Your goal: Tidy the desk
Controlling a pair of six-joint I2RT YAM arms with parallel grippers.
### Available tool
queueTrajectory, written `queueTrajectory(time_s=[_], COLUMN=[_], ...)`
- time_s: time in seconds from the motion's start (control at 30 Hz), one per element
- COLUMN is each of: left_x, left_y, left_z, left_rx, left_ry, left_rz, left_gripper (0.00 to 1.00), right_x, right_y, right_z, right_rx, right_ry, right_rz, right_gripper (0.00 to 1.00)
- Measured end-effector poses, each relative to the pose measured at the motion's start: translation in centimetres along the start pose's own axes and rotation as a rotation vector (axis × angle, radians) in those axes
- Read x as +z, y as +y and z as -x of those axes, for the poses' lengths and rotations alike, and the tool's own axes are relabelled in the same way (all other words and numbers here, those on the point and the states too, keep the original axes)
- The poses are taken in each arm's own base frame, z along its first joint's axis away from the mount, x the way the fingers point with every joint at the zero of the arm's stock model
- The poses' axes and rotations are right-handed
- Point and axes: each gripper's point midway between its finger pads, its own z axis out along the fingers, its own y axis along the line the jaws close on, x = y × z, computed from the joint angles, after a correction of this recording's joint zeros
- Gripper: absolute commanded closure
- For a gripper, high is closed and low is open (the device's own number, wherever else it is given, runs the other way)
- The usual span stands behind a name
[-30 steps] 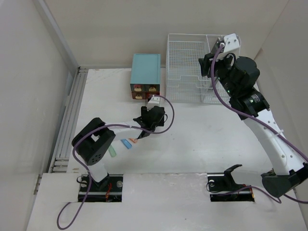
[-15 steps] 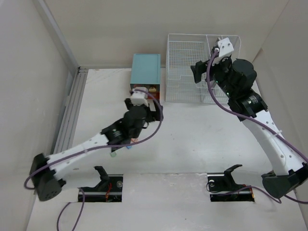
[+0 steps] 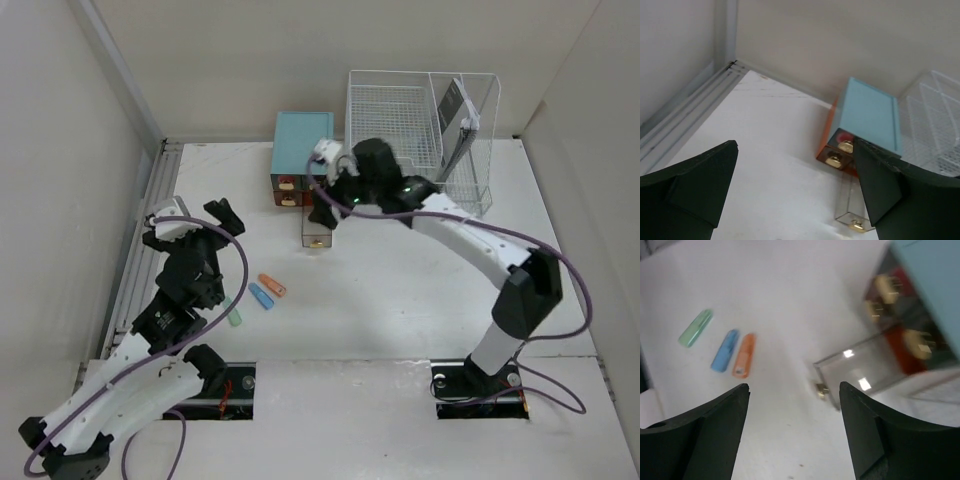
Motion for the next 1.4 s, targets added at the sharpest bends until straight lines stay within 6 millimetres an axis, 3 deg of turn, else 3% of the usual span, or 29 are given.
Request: queueTrajectory(time_s=[0.1, 0.17, 0.3, 0.4, 0.53, 0.8, 1.13, 1.4], left_x=[-0.2, -0.7, -2.3, -3.4, -4.5, -4.6, -3.9, -4.0], left_y=[1.4, 2.4, 4.7, 6.0, 6.6, 6.2, 5.0, 4.9], left_z=[-0.7, 0.0, 2.8, 4.7, 5.3, 5.2, 4.2, 4.1], left_rx=[0.031, 0.007, -0.118, -0.218, -0.278, -0.267, -0.216, -0.214], left_ry=[0.005, -0.015, -0.103, -0.173, -0.231, -0.245, -0.212, -0.211], left_rz=[0.044, 0.059, 0.074, 0.052, -0.017, -0.056, -0.074, -0.079], left_gripper=[0.01, 0.01, 0.01, 0.01, 0.01, 0.01, 0.01, 0.01], right_x=[4.6, 6.9, 10.1, 11.2, 12.7, 16.3, 17.0, 17.3], right_y=[5.3, 8.4, 11.7, 12.3, 12.1, 11.3, 14.3, 14.5], right_z=[-3.7, -6.0, -10.0, -12.1, -13.8, -14.1, -15.3, -15.9], right_rx=[-0.007, -0.021, -0.048, -0.044, -0.044, -0.024, -0.034, -0.033], right_ry=[0.122, 0.193, 0.303, 0.355, 0.394, 0.397, 0.426, 0.436], right_rz=[0.105, 0.151, 0.166, 0.155, 0.12, 0.045, 0.036, 0.014], right_gripper=[0.24, 0.25, 0.27, 0.27, 0.27, 0.28, 0.28, 0.29])
